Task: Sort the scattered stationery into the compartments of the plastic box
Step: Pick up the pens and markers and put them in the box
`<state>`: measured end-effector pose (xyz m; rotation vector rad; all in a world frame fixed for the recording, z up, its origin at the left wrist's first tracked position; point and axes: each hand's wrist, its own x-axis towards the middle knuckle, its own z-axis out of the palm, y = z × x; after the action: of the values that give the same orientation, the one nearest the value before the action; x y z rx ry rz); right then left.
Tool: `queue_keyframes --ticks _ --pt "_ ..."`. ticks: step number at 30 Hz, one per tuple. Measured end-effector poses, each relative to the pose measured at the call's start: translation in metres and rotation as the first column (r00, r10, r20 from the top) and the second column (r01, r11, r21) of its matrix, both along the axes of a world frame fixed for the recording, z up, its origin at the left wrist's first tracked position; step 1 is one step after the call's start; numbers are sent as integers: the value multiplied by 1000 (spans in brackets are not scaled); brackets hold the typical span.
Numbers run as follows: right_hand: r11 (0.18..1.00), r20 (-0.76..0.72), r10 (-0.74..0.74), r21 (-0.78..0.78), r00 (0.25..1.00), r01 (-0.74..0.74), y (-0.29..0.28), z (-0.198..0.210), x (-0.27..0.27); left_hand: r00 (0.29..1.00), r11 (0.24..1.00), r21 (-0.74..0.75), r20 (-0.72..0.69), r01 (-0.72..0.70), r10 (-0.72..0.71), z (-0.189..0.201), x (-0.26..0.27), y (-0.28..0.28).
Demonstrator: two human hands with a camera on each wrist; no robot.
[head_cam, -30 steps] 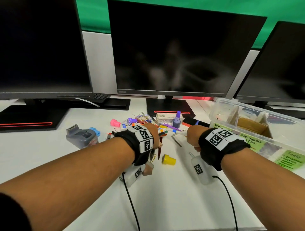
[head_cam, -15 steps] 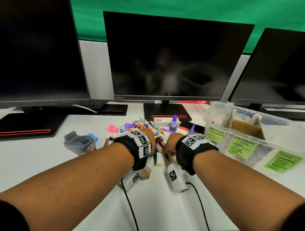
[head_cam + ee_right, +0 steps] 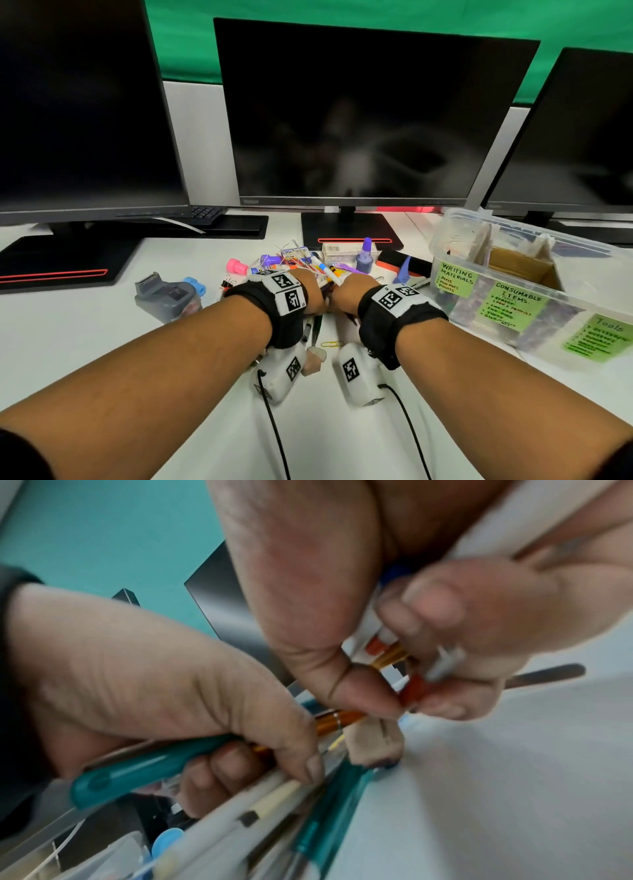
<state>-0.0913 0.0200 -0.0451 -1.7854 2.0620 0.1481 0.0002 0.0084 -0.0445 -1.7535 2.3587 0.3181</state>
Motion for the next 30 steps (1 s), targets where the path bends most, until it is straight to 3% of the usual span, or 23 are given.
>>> queue_keyframes --ticks 5,9,17,26,30 --pt "998 56 -55 -19 997 57 1 -1 -2 993 992 75 -44 -105 109 7 5 -7" --pt "1000 39 -9 5 999 8 -5 -5 10 998 994 91 27 -52 50 11 6 -3" --pt "999 -136 40 -2 990 -41 -7 4 20 1000 996 92 -16 -13 14 15 10 3" --pt "991 -271 96 113 958 -67 -14 16 25 981 970 173 -70 -169 183 19 24 1" --pt "995 -279 76 79 957 -56 -12 11 20 975 954 222 -38 -204 218 28 33 6"
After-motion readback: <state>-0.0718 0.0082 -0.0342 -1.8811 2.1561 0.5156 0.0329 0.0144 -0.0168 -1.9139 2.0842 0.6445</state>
